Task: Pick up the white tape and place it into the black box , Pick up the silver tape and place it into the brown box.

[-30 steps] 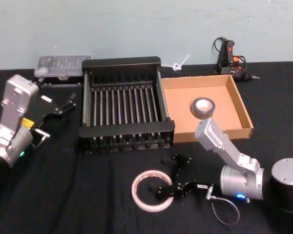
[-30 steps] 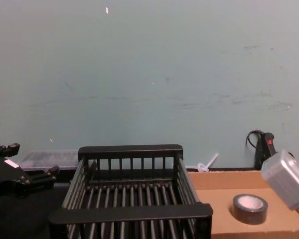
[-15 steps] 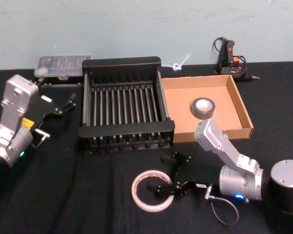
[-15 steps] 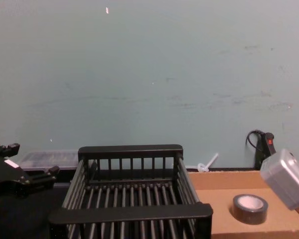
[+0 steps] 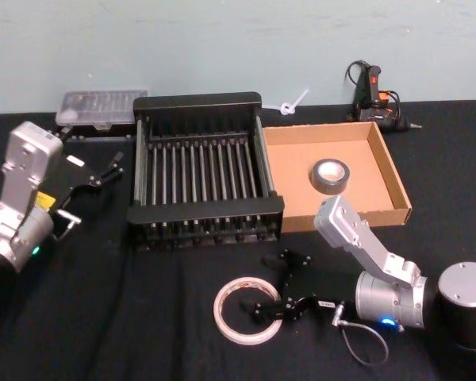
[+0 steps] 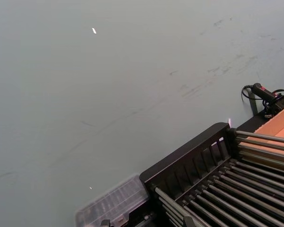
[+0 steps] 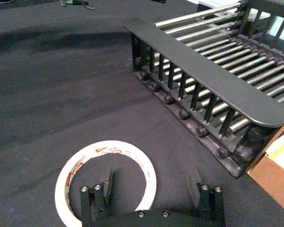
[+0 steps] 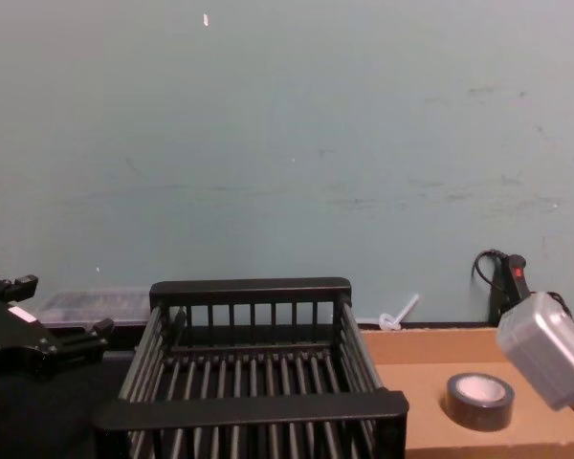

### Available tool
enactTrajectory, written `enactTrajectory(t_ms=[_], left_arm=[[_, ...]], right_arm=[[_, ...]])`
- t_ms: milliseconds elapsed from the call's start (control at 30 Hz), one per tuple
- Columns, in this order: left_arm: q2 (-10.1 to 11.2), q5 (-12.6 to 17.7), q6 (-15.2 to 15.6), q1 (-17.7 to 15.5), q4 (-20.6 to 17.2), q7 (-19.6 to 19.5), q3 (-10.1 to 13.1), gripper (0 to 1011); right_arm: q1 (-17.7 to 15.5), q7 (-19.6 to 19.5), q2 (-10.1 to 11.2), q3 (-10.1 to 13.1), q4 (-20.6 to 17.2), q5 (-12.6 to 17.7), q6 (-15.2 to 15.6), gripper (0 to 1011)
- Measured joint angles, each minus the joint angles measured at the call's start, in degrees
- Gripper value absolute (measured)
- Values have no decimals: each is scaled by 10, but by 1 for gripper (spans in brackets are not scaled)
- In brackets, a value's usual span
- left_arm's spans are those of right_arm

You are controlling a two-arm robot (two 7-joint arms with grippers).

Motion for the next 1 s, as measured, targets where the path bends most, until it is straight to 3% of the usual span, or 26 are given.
enactTrajectory(t_ms=[733, 1000], left_arm=[[0, 0, 0, 0, 0, 0, 0, 1001], [0, 0, 0, 0, 0, 0, 0, 1001]], right_arm=[[-4, -5, 0, 2, -4, -8, 3, 1000], [-4, -4, 0, 1, -4, -7, 3, 820]])
